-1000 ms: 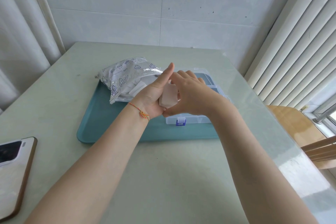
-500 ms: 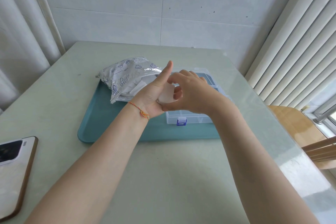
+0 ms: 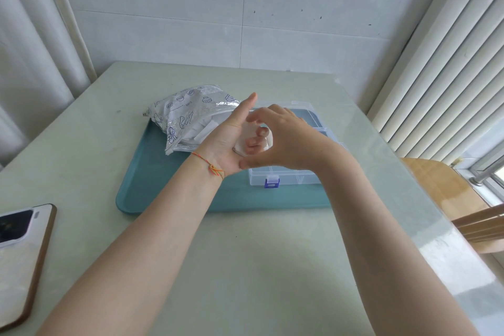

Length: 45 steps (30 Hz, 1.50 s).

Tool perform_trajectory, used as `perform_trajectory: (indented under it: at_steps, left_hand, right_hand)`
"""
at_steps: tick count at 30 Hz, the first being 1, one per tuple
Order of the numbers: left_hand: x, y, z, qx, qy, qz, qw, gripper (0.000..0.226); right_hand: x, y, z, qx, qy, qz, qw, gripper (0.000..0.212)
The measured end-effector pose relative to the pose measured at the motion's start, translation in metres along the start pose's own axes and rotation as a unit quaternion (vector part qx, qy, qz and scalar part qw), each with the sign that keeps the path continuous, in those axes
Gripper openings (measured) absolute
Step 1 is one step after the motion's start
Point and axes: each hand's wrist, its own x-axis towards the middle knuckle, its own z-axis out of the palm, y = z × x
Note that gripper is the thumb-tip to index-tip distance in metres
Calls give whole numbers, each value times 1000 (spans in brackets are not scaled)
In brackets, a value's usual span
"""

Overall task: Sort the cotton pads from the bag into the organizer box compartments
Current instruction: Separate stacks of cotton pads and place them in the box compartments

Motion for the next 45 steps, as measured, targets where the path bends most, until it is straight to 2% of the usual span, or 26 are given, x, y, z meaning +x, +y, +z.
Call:
perform_trajectory:
  at_steps: [3,7,11,15,19,21,23,27,28,31,35,37,39,41,43,45]
  left_hand:
    - [2,-1,-3,-21,-19,-21,999,43]
    - [6,-3,-4,-18,-50,-12,999,40]
    - [6,-7,4,40,-90,20,995,47]
    - [8,-2,13,45,-90,25,995,59]
    - [10,2,29,153,-128,61,978,51]
    - [13,0,39,190,-153,64,968,51]
    - [20,-3,50,232,-126,73,962,54]
    - [31,-9,66,303,35,130,943,62]
    - [35,-11,66,328,68,148,930,55]
    - [45,-13,68,383,123,200,894,12]
    - [57,-14,71,339,157,216,902,12]
    - [65,-18,71,356,163,219,893,4]
    - [73,-25,69,427,177,225,858,2]
    - [77,-31,65,562,164,238,775,12]
    - [79,-37,64,677,103,240,688,22]
    - [80,-40,65,741,59,226,630,28]
  right_hand:
    - [1,-1,1,6,25,-4,1000,65]
    - [0,1,-1,-4,21,5,1000,74]
    - [-1,1,-4,-36,15,-1,999,64]
    - [-2,20,-24,98,23,31,994,52]
    - [-3,39,-36,239,-6,63,969,21]
    - [-6,48,-36,284,7,65,957,6]
    - [-10,59,-39,304,29,75,949,2]
    - [-12,84,-48,293,123,124,940,7]
    - [-12,88,-50,287,139,134,938,9]
    - [-11,99,-52,314,148,131,929,13]
    - [-9,107,-46,401,145,131,895,30]
    - [-6,115,-42,408,169,152,884,36]
    - [-3,128,-38,375,204,196,883,35]
    - [0,141,-33,312,210,225,899,28]
    - [2,148,-31,238,183,229,926,16]
    - [4,150,-30,169,149,228,947,9]
